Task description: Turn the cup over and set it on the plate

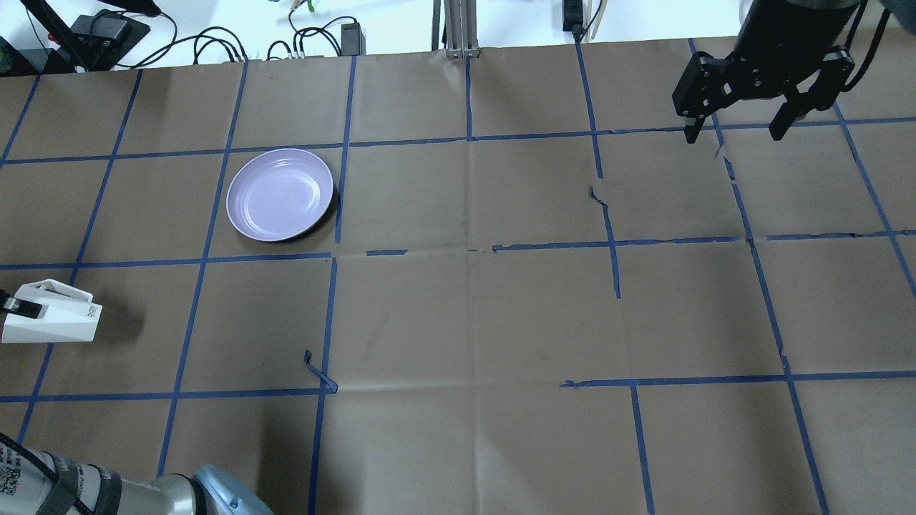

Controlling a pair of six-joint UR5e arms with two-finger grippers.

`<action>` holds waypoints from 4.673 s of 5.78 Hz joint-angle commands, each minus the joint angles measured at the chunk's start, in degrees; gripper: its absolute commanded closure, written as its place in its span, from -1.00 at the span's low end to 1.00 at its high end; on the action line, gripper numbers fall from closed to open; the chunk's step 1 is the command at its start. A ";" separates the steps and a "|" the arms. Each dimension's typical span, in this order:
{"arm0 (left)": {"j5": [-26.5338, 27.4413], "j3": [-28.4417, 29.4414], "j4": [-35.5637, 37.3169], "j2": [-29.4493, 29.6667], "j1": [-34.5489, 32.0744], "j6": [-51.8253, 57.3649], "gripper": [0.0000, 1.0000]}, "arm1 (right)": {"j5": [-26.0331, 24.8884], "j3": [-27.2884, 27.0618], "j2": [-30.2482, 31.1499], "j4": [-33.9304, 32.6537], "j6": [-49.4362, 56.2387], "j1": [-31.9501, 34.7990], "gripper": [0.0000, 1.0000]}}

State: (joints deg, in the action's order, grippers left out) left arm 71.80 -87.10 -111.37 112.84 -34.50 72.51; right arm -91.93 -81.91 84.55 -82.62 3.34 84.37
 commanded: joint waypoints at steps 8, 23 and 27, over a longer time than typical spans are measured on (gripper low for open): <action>16.53 -1.75 42.27 1.04 -47.57 -33.31 1.00 | 0.00 0.00 0.00 0.00 0.00 0.00 -1.00; 17.85 -0.26 22.98 -18.14 -56.38 -64.16 -0.97 | 0.00 0.00 0.00 0.00 0.00 0.00 -1.00; 17.85 -0.08 20.31 -21.96 -56.38 -64.33 -0.97 | 0.00 0.00 0.00 0.00 0.00 0.00 -1.00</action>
State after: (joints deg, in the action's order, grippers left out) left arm 89.67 -87.26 -90.94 91.07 -90.93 8.19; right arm -91.93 -81.91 84.55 -82.62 3.34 84.38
